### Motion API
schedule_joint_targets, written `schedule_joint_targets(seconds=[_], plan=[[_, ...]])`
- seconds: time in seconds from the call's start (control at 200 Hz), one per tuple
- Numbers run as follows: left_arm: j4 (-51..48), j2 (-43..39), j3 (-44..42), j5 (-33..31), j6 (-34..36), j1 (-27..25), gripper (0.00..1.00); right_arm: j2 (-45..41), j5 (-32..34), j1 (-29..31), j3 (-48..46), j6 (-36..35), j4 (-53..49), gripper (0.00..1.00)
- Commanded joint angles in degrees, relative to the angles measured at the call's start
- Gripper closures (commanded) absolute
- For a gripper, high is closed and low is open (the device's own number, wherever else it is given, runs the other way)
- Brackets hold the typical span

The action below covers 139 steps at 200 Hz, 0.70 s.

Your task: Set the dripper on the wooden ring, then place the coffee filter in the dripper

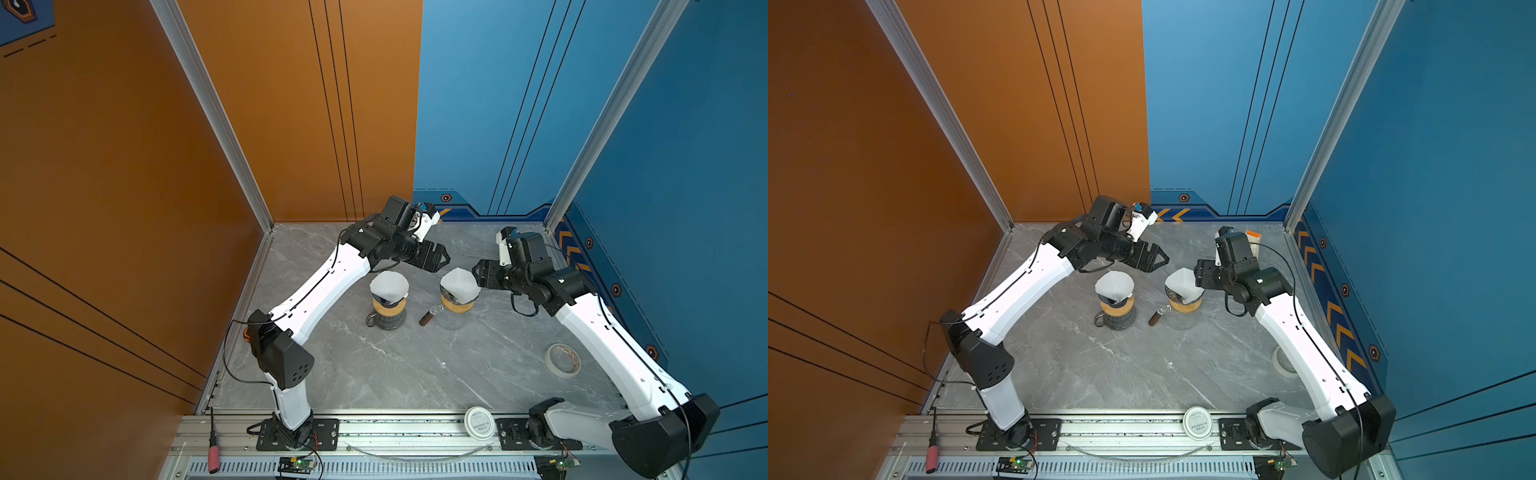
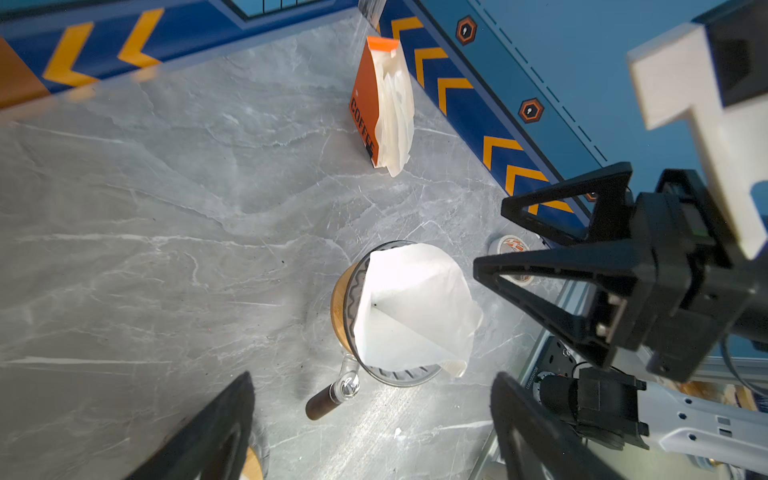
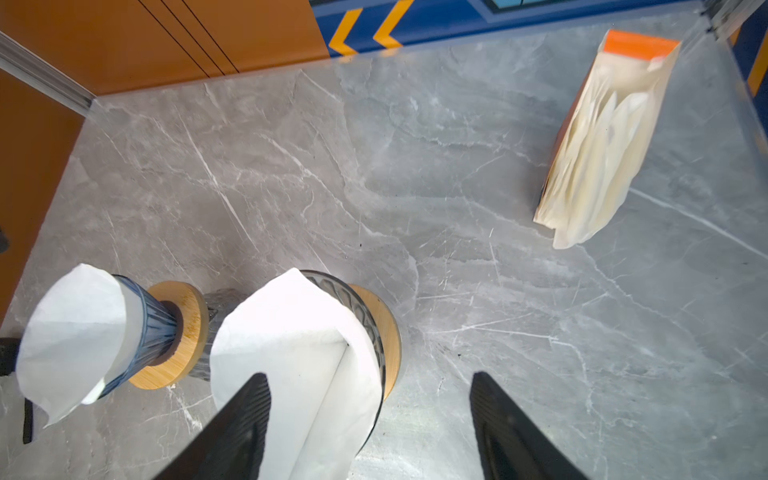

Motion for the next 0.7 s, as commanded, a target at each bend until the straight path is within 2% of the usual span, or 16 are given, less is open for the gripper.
schedule_joint_targets(seconds=[0.0, 0.085, 0.145, 0.406, 0.536, 0.691], plan=[[2.9, -6.9, -5.2, -6.6, 4.4, -0.4, 0.05, -3.7, 2.9, -1.1, -2.7, -1.8, 6.3, 0.16], [6.2, -12.6, -11.4, -10.8, 4.8, -0.1, 0.0, -6.4, 2.9, -2.3, -5.2, -1.6, 10.8, 0.07], [8.5, -16.6, -16.1, -13.1, 4.7, 0.2, 0.02, -8.1, 2.5, -3.4, -7.7, -1.5, 14.5, 0.0], [14.7, -32.7, -36.3, -24.2, 2.5, 1.8, 0.02, -13.5, 2.8, -10.3, -19.0, 0.8, 29.9, 0.0], [16.6, -40.5, -46.2, -30.0, -0.7, 3.9, 0.02, -15.7, 5.7, -13.3, -26.3, 1.2, 38.1, 0.0], [19.6, -49.5, -57.8, -34.7, -3.3, 8.0, 0.02, -17.8, 9.6, -15.2, -36.3, -2.0, 48.5, 0.0]])
